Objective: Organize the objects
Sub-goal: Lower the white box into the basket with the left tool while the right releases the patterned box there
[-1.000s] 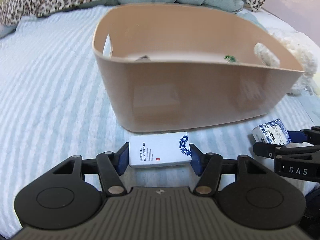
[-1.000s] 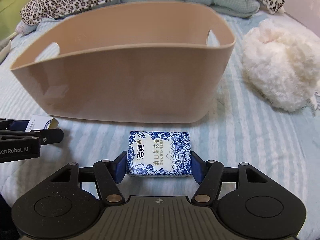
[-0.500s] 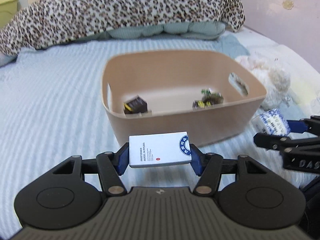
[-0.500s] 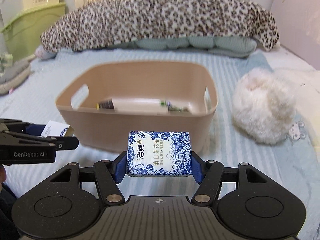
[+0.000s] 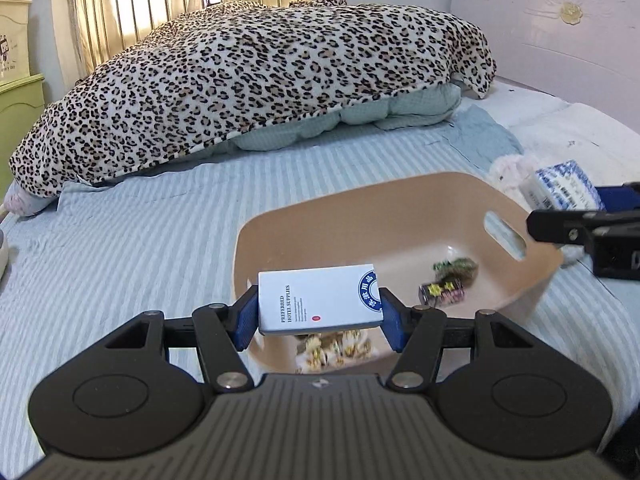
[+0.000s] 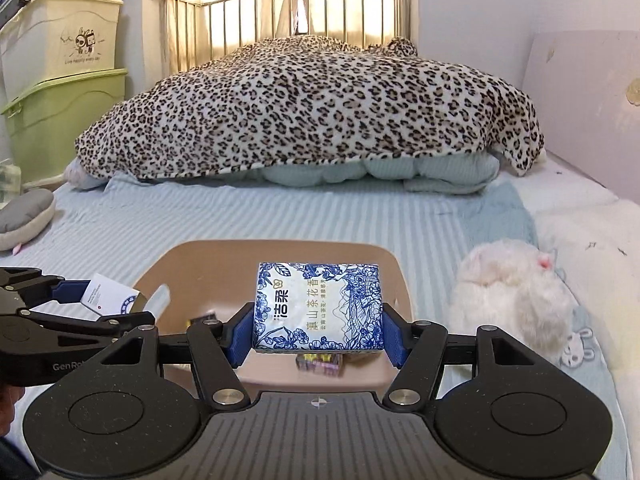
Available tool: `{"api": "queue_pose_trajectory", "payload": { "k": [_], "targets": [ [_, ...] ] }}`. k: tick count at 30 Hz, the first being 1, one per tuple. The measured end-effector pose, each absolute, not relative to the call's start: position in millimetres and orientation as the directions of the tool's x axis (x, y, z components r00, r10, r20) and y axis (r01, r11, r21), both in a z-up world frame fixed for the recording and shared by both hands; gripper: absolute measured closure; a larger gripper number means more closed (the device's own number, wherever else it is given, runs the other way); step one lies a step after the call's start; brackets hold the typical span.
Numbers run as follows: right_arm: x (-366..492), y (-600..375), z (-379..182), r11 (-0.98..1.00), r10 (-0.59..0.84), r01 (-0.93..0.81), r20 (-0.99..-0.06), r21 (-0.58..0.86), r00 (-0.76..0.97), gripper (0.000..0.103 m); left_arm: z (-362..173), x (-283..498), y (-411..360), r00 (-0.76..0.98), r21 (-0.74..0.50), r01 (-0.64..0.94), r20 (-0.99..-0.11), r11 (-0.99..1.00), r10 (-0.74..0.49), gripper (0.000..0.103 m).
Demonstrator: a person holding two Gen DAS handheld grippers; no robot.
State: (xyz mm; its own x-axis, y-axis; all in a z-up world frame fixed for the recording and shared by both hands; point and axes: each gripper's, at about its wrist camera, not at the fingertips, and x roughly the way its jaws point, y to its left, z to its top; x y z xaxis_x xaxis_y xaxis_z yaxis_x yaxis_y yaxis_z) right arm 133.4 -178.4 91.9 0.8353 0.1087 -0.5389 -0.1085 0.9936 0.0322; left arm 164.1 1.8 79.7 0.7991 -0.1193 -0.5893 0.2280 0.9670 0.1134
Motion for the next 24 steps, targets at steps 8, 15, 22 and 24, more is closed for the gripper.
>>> {"api": "queue_pose_trajectory", "payload": {
  "k": [8, 15, 22, 24],
  "targets": [
    [181, -175, 60, 0.995, 0.096, -0.077, -0.595, 0.057, 0.798, 0.043, 61, 220, -13, 0.774, 0.114, 0.15, -0.632, 0.982, -0.044, 0.041],
    [214, -171, 23, 0.997, 0.076, -0.063, -0.681, 0.044, 0.729, 0.043, 29, 258, -18, 0.692, 0.128, 0.116, -0.721, 0.985, 0.012, 0.041],
    [217, -166, 14, 0.996, 0.076, -0.088, -0.708, 0.019, 0.702, 0.042, 7, 262, -25, 0.664, 0.221, 0.168, -0.746, 0.961, 0.056, 0.04],
    [217, -167, 14, 0.996, 0.083, -0.089, -0.715, 0.03, 0.694, 0.035, 8, 259, -24, 0.659, 0.199, 0.168, -0.751, 0.965, 0.04, 0.039]
  ]
}}
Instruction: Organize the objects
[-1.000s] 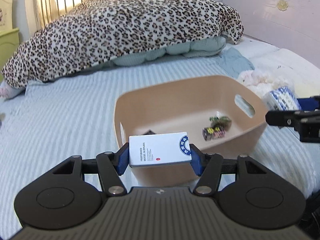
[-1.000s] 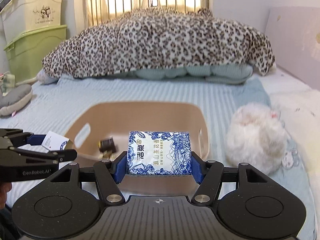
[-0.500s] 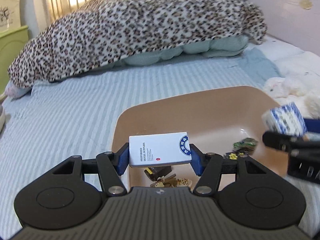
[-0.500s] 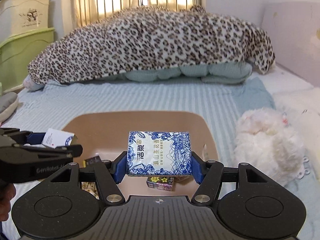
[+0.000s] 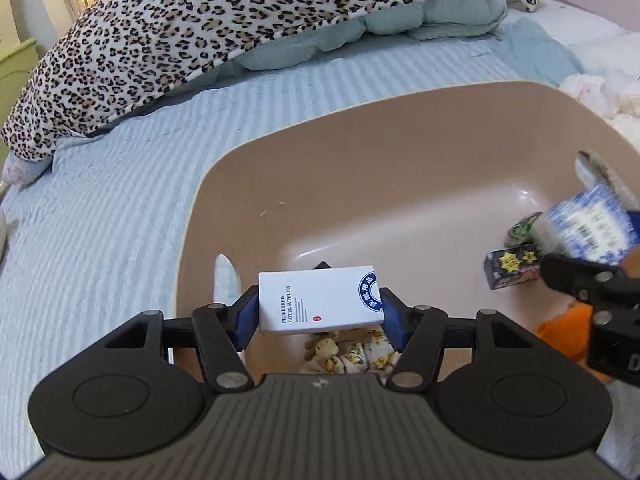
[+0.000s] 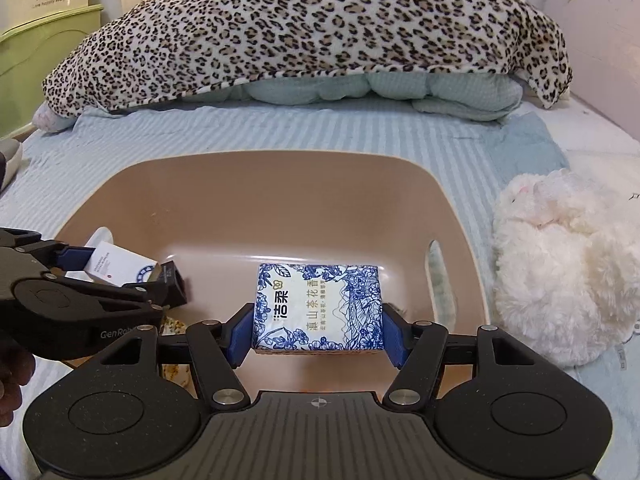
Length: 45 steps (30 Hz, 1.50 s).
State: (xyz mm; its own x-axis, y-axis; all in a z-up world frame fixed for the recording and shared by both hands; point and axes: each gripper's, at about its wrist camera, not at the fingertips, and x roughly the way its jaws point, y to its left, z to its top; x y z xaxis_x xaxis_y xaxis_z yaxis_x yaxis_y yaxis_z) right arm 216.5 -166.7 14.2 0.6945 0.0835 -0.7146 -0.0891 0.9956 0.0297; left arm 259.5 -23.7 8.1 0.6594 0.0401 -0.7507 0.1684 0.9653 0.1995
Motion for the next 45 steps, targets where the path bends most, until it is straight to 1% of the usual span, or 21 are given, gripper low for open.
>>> {"api": "queue_pose_trajectory", "payload": {
  "k": [1, 2, 4, 6, 8, 10, 12, 14, 17, 18, 21, 26, 32, 37, 41, 45],
  "targets": [
    [215, -167, 15, 0.996, 0.083, -0.086, -0.715, 0.032, 0.695, 0.035, 11, 258, -22, 0.656, 0.183, 0.161, -0.754, 0.97, 0.033, 0.038],
    [214, -168, 17, 0.996, 0.088, -0.086, -0.713, 0.039, 0.696, 0.033, 15, 257, -20, 0.653, 0.166, 0.153, -0.757, 0.974, 0.027, 0.032],
    [210, -170, 23, 0.995, 0.095, -0.082, -0.71, 0.052, 0.698, 0.028, 24, 251, -16, 0.661, 0.145, 0.139, -0.75, 0.98, 0.018, 0.026],
    [205, -172, 31, 0.995, 0.098, -0.078, -0.699, 0.06, 0.709, 0.025, 35, 245, -12, 0.677, 0.14, 0.128, -0.735, 0.982, 0.016, 0.025],
    [197, -175, 40, 0.995, 0.096, -0.074, -0.686, 0.061, 0.721, 0.022, 46, 234, -4, 0.695, 0.115, 0.111, -0.719, 0.987, 0.006, 0.017],
    [189, -177, 47, 0.996, 0.093, -0.073, -0.677, 0.058, 0.73, 0.017, 56, 225, 2, 0.703, 0.092, 0.094, -0.711, 0.991, -0.001, 0.012],
    [179, -179, 54, 0.996, 0.086, -0.077, -0.667, 0.044, 0.74, 0.015, 64, 215, 6, 0.712, 0.087, 0.088, -0.702, 0.992, -0.002, 0.012],
    [168, -179, 60, 0.996, 0.082, -0.085, -0.661, 0.028, 0.746, 0.013, 72, 205, 6, 0.716, 0.109, 0.088, -0.698, 0.99, 0.013, 0.012],
    [150, -180, 70, 0.996, 0.085, -0.09, -0.644, 0.025, 0.76, 0.005, 81, 188, 7, 0.721, 0.128, 0.098, -0.693, 0.987, 0.018, 0.012],
    [144, -181, 73, 0.995, 0.086, -0.091, -0.639, 0.025, 0.764, 0.004, 83, 183, 7, 0.721, 0.126, 0.104, -0.693, 0.987, 0.013, 0.012],
    [126, -181, 79, 0.995, 0.091, -0.092, -0.633, 0.031, 0.769, 0.003, 90, 166, 6, 0.722, 0.121, 0.117, -0.692, 0.986, -0.001, 0.012],
    [103, -184, 85, 0.994, 0.111, -0.087, -0.65, 0.068, 0.752, 0.002, 92, 142, 1, 0.727, 0.121, 0.128, -0.686, 0.984, -0.01, 0.012],
    [78, -185, 87, 0.994, 0.11, -0.08, -0.656, 0.075, 0.747, 0.002, 92, 112, -6, 0.754, 0.195, 0.132, -0.657, 0.972, 0.03, 0.012],
    [61, -187, 84, 0.995, 0.099, -0.077, -0.656, 0.062, 0.748, 0.001, 92, 91, -3, 0.752, 0.167, 0.138, -0.66, 0.976, 0.007, 0.012],
    [47, -187, 84, 0.995, 0.098, -0.08, -0.657, 0.057, 0.747, 0.001, 89, 76, -3, 0.755, 0.168, 0.134, -0.655, 0.977, 0.009, 0.012],
    [32, -183, 83, 0.995, 0.095, -0.087, -0.658, 0.044, 0.747, 0.0, 87, 62, 0, 0.736, 0.125, 0.136, -0.676, 0.983, -0.015, 0.012]
  ]
}}
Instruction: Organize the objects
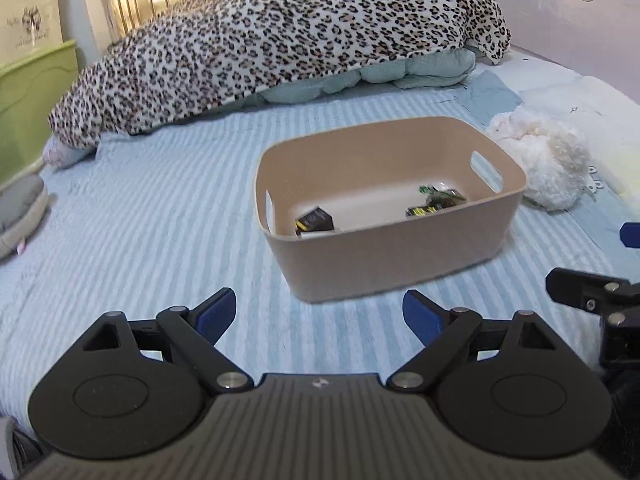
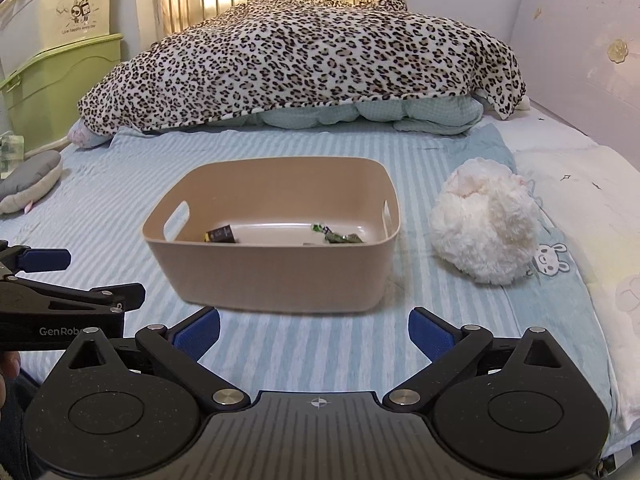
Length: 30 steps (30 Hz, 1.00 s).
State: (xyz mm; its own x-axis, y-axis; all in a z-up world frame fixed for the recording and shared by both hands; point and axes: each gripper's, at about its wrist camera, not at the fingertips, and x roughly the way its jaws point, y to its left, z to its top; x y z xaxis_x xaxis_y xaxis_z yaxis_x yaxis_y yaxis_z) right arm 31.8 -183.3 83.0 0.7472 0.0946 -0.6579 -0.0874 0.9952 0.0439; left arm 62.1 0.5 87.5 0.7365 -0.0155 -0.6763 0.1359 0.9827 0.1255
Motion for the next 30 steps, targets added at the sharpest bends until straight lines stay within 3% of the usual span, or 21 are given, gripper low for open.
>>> {"api": "queue_pose_trajectory", "payload": {
  "k": [30],
  "targets": [
    [-42, -166, 97, 0.991, 0.124, -0.124, -0.66, 0.047, 0.741, 0.0, 106, -26, 14, 0.766, -0.001, 0.096, -0.639, 0.995, -0.074, 0.013]
  ]
}}
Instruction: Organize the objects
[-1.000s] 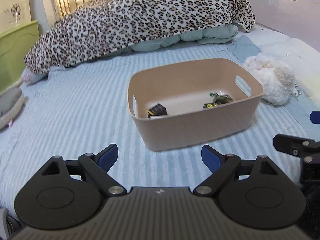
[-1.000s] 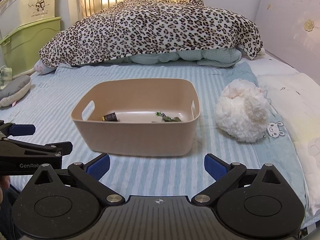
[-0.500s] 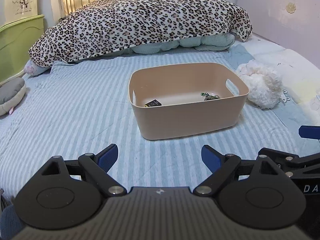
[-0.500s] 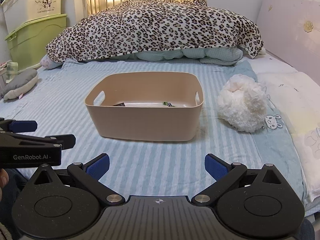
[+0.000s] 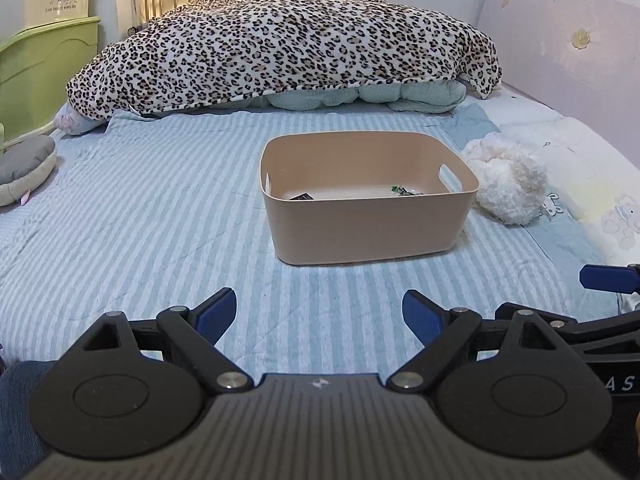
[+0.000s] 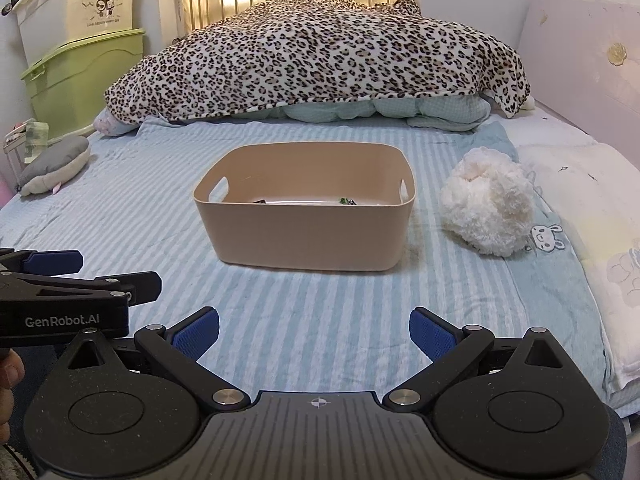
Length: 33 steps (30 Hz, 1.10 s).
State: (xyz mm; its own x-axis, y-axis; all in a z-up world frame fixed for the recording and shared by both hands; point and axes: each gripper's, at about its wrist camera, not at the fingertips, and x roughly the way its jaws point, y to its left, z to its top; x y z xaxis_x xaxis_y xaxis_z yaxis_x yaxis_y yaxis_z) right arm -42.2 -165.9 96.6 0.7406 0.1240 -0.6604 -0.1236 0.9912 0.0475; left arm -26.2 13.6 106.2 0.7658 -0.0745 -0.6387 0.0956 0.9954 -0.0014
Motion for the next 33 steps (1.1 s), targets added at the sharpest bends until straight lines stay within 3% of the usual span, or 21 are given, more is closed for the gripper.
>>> {"api": "queue_pose_trajectory", "payload": {
  "k": [33],
  "targets": [
    [-56, -176, 93, 0.993, 0.119, -0.106, -0.674, 0.06, 0.729, 0.0, 99, -40, 19, 0.757, -0.035, 0.086, -0.647, 0.996, -0.088, 0.013]
  ]
}}
